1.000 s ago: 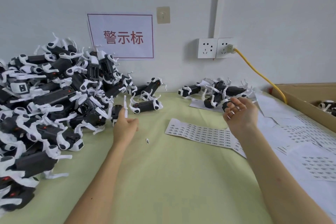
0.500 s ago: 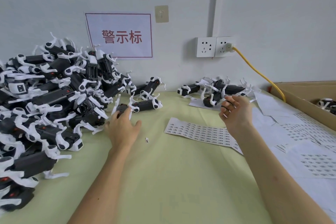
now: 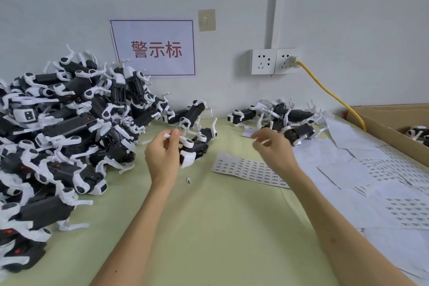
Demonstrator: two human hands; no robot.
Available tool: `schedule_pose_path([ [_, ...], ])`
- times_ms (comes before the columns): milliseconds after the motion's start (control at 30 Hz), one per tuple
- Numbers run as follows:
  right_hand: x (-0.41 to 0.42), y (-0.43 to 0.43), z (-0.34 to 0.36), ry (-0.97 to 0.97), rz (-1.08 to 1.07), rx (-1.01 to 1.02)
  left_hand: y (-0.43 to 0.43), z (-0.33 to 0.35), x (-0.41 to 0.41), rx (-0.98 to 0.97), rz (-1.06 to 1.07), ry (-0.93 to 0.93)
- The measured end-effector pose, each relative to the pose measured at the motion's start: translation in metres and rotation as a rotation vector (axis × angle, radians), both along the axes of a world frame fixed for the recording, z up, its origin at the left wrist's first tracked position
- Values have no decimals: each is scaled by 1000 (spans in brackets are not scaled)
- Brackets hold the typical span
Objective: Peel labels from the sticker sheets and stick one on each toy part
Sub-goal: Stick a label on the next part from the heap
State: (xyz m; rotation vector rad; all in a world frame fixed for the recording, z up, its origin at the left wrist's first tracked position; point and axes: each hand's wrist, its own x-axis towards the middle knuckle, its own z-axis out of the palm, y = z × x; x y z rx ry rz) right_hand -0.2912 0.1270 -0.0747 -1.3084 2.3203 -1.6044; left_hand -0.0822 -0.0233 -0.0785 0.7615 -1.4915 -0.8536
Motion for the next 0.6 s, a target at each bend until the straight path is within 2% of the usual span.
schedule_pose_path([
  [67,7,-3,-5,77,99,28,4,5,-1,127,-143,99],
  [167,17,-7,-9,266,214,78,9,13,0,414,-472,286],
  [300,33,-10,-6,335,308,3,15,16,-3,590,-774,349],
  [433,44,-9,-2,391,305,-84,18,14,-7,688,-829,372],
  [600,48,-8,1,325,321,-138,19,13,-10,752,-874,387],
])
